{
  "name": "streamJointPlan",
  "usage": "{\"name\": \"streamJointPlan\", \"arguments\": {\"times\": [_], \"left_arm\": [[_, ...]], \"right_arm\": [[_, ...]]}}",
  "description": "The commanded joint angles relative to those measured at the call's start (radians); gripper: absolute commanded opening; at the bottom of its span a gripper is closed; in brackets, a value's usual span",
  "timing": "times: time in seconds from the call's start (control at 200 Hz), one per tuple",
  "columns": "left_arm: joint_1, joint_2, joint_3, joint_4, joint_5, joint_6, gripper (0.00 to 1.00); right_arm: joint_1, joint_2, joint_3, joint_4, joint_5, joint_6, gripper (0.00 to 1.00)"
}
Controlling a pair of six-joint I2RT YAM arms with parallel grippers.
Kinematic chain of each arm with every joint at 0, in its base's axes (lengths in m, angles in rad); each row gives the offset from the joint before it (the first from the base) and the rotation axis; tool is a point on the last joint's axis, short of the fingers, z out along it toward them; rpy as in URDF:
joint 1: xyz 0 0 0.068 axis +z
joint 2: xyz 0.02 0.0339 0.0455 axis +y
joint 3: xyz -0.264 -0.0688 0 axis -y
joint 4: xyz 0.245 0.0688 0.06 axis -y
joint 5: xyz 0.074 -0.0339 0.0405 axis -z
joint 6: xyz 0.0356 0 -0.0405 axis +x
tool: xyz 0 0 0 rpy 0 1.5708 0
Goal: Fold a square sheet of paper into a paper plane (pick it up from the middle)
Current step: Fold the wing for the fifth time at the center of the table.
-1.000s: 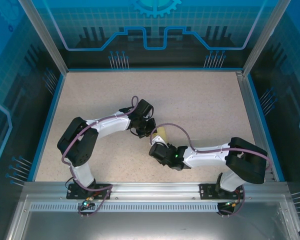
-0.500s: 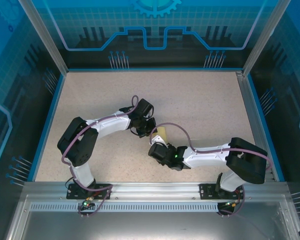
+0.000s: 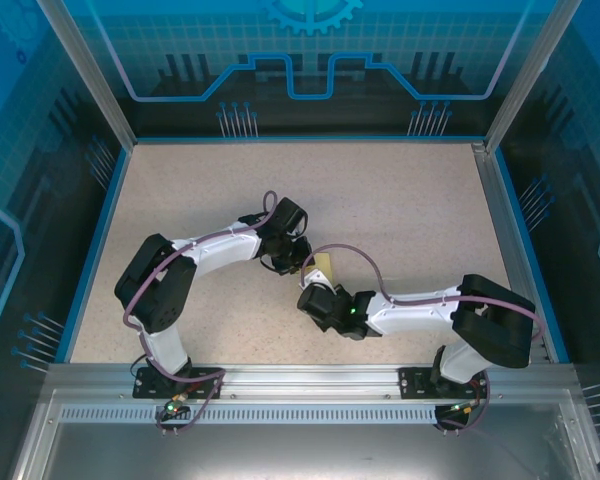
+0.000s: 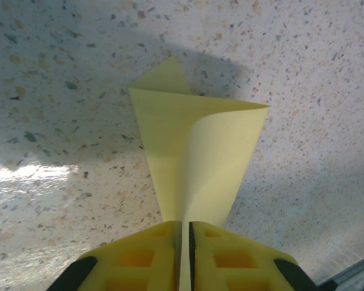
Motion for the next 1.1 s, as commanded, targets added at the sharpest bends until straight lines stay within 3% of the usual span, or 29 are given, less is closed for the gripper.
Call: {"name": "streamJointPlan", "arguments": {"times": [0.0, 0.18, 0.27, 0.515, 0.755, 1.095], "left_arm": [[0.006, -0.065, 0.018, -0.059, -0.057, 0.025, 0.34], [0.021, -0.180, -0.054, -0.047, -0.135, 0.018, 0.59], [0.023, -0.228, -0.096, -0.020, -0.155, 0.011, 0.65], [0.021, -0.266, -0.157, 0.071, -0.108, 0.008, 0.65], [0.011, -0.244, -0.200, 0.208, 0.006, 0.015, 0.52], [-0.020, -0.175, -0.223, 0.351, 0.101, -0.016, 0.49]], "right_arm": [[-0.051, -0.051, -0.049, 0.084, -0.119, 0.028, 0.02], [-0.156, -0.114, -0.147, 0.246, -0.341, 0.052, 0.03], [-0.207, -0.128, -0.185, 0.314, -0.443, 0.066, 0.03], [-0.354, -0.136, -0.264, 0.482, -0.707, 0.115, 0.04], [-0.467, -0.087, -0.280, 0.596, -0.933, 0.166, 0.05], [-0.528, 0.021, -0.267, 0.664, -1.015, 0.225, 0.07]]}}
